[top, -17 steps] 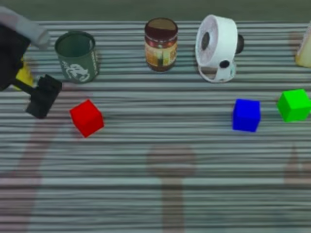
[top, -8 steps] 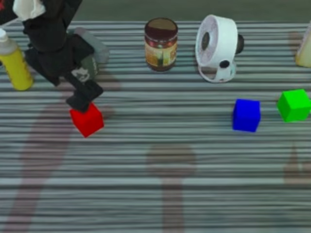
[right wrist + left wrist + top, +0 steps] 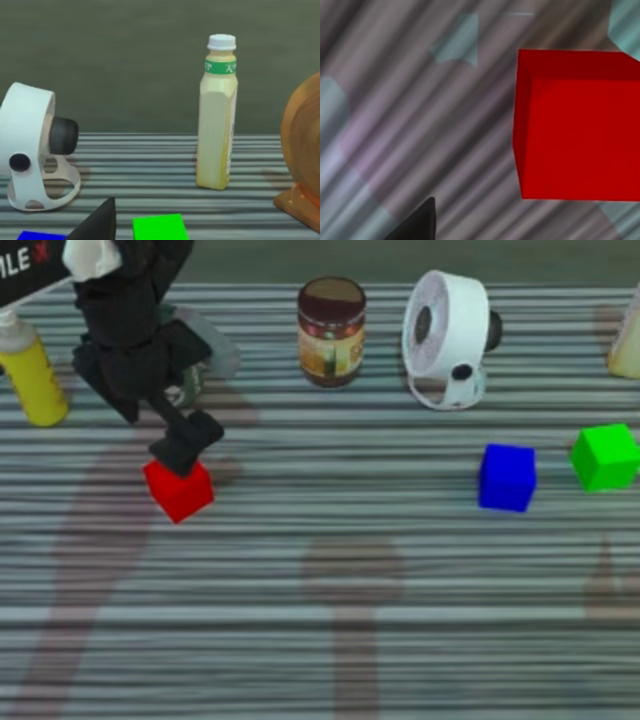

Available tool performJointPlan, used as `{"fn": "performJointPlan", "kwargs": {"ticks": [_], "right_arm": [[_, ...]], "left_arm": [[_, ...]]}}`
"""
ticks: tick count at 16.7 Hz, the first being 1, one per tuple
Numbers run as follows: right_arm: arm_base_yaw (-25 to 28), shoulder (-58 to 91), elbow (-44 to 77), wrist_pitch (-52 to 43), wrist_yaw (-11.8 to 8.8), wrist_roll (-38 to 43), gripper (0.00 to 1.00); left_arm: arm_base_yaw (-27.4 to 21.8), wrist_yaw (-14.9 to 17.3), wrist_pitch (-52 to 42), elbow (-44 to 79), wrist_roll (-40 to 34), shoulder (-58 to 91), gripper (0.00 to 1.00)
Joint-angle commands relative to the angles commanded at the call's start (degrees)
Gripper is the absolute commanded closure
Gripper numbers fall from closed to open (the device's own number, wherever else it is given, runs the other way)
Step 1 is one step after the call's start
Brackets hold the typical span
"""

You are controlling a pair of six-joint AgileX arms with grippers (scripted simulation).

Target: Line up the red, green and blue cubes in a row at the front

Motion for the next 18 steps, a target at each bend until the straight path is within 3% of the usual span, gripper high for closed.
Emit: {"fn": "performJointPlan", "kwargs": {"ticks": [4, 10, 15, 18], "right_arm": [[0.0, 0.0, 0.0, 0.0, 0.0, 0.0, 0.00], [0.0, 0.0, 0.0, 0.0, 0.0, 0.0, 0.00], [0.0, 0.0, 0.0, 0.0, 0.0, 0.0, 0.00], [0.0, 0.0, 0.0, 0.0, 0.0, 0.0, 0.00]], "left_arm": [[0.1, 0.0, 2.4, -2.0, 0.1, 0.7, 0.00], [0.1, 0.1, 16.0, -10.3, 0.1, 5.3, 0.00], [0.1, 0.1, 17.3, -11.2, 0.2, 6.0, 0.00], [0.1, 0.1, 17.3, -11.2, 0.2, 6.0, 0.23]]}}
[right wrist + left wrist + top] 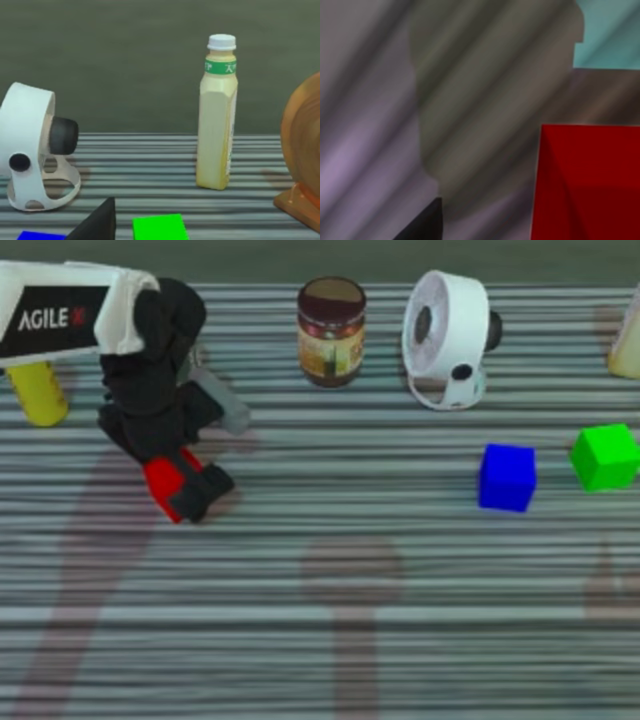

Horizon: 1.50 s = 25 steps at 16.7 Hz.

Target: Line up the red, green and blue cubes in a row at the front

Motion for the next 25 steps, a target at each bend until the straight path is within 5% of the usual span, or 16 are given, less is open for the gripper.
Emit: {"fn": "performJointPlan", "kwargs": {"ticks": [10, 20, 25], "right_arm": [[0.0, 0.0, 0.0, 0.0, 0.0, 0.0, 0.00], [0.0, 0.0, 0.0, 0.0, 0.0, 0.0, 0.00], [0.0, 0.0, 0.0, 0.0, 0.0, 0.0, 0.00]], "left_arm": [[0.0, 0.0, 0.0, 0.0, 0.0, 0.0, 0.98], [0.0, 0.6, -1.0, 0.4, -0.4, -1.6, 1.00], [0.7, 0.6, -9.5, 5.7, -0.5, -4.1, 1.00]]}}
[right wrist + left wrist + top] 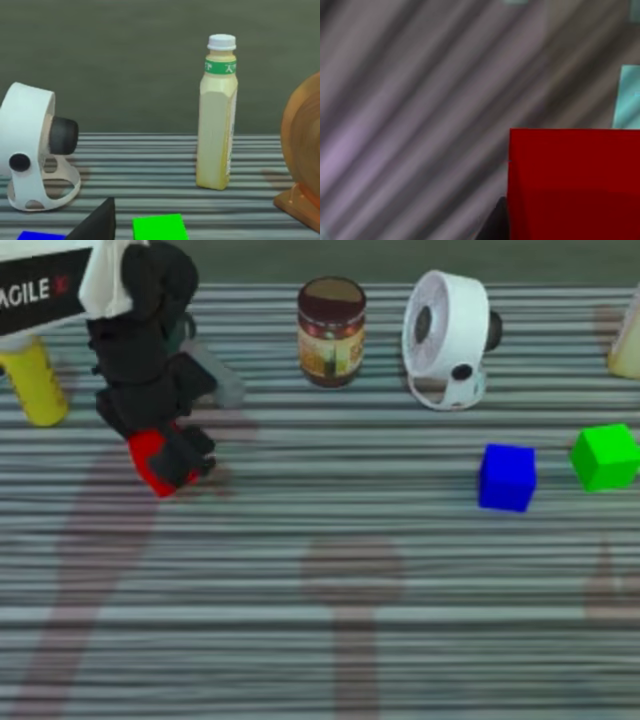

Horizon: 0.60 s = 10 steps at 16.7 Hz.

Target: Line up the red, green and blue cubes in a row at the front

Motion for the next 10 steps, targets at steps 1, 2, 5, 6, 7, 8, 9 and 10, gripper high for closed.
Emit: {"fn": "performJointPlan", "kwargs": {"ticks": [1, 2, 5, 6, 7, 8, 9, 10], "right_arm": [[0.0, 0.0, 0.0, 0.0, 0.0, 0.0, 0.00], [0.0, 0.0, 0.0, 0.0, 0.0, 0.0, 0.00], [0.0, 0.0, 0.0, 0.0, 0.0, 0.0, 0.00], [0.0, 0.0, 0.0, 0.0, 0.0, 0.0, 0.00], [0.0, 0.0, 0.0, 0.0, 0.0, 0.0, 0.00], [0.0, 0.0, 0.0, 0.0, 0.0, 0.0, 0.00], [0.0, 0.0, 0.0, 0.0, 0.0, 0.0, 0.00], [0.0, 0.0, 0.0, 0.0, 0.0, 0.0, 0.00]], "left_arm": [[0.1, 0.0, -2.0, 1.2, 0.0, -0.7, 1.00], [0.2, 0.0, -3.6, 2.3, 0.0, -1.3, 1.00], [0.4, 0.0, -4.8, 3.3, 0.0, -2.1, 1.00], [0.4, 0.0, -4.8, 3.3, 0.0, -2.1, 1.00], [0.0, -0.1, -4.7, 3.2, 0.1, -1.9, 1.00], [-0.1, -0.1, -4.6, 3.1, 0.2, -2.1, 1.00], [-0.8, -0.1, -4.4, 2.3, 0.6, -2.8, 1.00], [-2.0, -0.1, -4.1, 1.0, 1.2, -4.1, 1.00]]}}
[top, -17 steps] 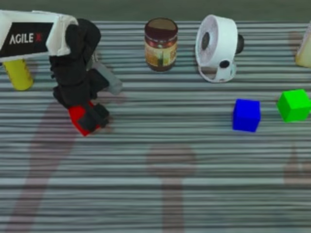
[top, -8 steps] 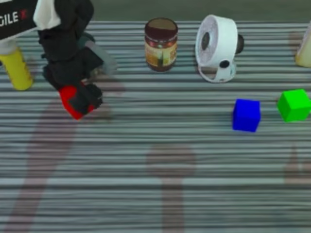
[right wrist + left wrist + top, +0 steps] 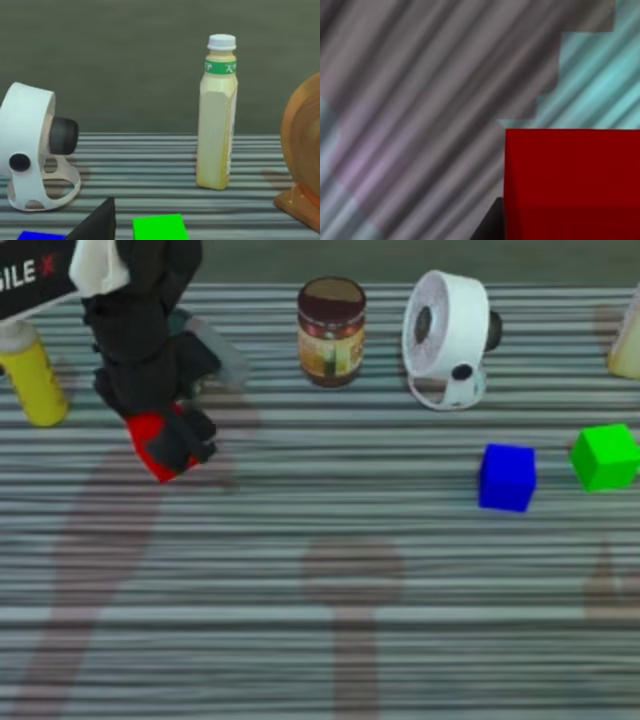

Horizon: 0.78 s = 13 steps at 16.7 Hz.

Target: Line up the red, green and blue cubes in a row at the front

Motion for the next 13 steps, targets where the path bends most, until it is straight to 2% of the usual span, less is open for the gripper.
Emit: {"fn": "performJointPlan", "kwargs": {"ticks": [3, 9, 11, 13], "right_arm": [[0.0, 0.0, 0.0, 0.0, 0.0, 0.0, 0.00], [0.0, 0.0, 0.0, 0.0, 0.0, 0.0, 0.00], [0.0, 0.0, 0.0, 0.0, 0.0, 0.0, 0.00], [0.0, 0.0, 0.0, 0.0, 0.0, 0.0, 0.00]], "left_arm": [[-5.8, 0.0, 1.3, -7.2, 3.1, -6.1, 1.00], [-20.4, -0.1, 4.1, -26.0, 10.9, -20.8, 1.00], [-23.0, -0.1, 4.8, -28.7, 12.5, -23.4, 1.00], [-23.4, -0.1, 4.9, -29.1, 12.7, -23.8, 1.00]]}}
